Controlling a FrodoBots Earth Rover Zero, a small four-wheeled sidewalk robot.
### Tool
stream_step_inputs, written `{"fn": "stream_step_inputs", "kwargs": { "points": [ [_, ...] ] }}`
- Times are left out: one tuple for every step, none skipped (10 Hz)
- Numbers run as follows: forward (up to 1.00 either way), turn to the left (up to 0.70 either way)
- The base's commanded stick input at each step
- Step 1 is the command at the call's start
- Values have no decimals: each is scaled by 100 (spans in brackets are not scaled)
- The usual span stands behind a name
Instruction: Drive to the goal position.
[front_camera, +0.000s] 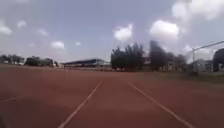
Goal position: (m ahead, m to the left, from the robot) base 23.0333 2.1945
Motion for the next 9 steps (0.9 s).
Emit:
{"fn": "stream_step_inputs", "kwargs": {
  "points": [
    [70, 0],
    [70, 0],
    [70, 0],
    [70, -3],
    [70, -35],
    [70, -35],
    [70, -35],
    [70, -35],
    [70, -35]
  ]
}}
